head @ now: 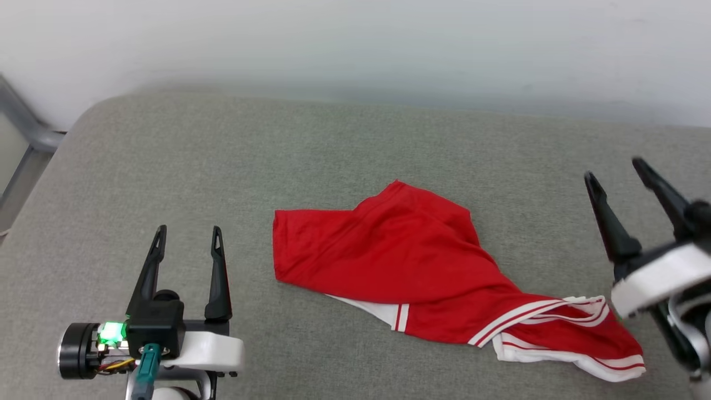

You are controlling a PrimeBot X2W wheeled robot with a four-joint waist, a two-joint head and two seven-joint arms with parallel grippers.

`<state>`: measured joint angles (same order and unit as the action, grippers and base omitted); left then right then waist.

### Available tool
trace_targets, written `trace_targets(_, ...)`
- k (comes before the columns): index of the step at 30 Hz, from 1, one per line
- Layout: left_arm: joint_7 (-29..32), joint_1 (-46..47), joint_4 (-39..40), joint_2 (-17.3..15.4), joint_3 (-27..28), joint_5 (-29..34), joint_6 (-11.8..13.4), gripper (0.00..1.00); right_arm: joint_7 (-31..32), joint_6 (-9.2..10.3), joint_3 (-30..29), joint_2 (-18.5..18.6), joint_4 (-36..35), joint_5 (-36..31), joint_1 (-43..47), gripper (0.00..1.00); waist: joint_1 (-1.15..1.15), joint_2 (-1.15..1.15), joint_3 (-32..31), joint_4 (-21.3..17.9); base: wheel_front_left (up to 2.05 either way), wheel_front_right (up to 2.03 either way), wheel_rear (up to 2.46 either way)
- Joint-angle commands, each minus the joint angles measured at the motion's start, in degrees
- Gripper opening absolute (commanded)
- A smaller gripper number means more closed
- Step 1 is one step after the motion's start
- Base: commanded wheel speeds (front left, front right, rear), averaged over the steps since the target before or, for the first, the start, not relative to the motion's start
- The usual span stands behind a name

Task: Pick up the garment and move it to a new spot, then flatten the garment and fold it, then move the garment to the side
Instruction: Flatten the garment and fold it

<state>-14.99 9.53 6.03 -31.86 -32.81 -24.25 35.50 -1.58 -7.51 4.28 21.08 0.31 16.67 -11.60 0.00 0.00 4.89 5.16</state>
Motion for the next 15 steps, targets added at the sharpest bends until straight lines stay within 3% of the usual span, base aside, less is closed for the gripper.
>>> trace_targets(1, -0.2, -0.9, 0.4, 0.5, 0.8, 0.7, -0.2, 1.0, 0.7, 0.05, 1.3, 1.2, -0.4, 0.6, -2.4, 1.0, 0.0, 0.0, 0.9, 1.0, 0.0, 0.0, 0.0)
trace_targets(6, -0.2, -2.7, 1.4, 3.5, 4.4, 3.6, -2.1, 1.0, 8.2, 0.06, 11.7, 6.9, -0.3, 4.2, -14.1, 1.0, 0.0, 0.0, 3.3, 3.4, 0.0, 0.0, 0.0)
trace_targets(15, -0.2, -1.8, 1.5, 10.9, 9.0, 8.8, -7.3, 1.0, 30.7, 0.06, 36.9, 15.0, 8.4, 18.5, -37.5, 1.0, 0.0, 0.0, 10.0, 8.9, 0.0, 0.0, 0.0)
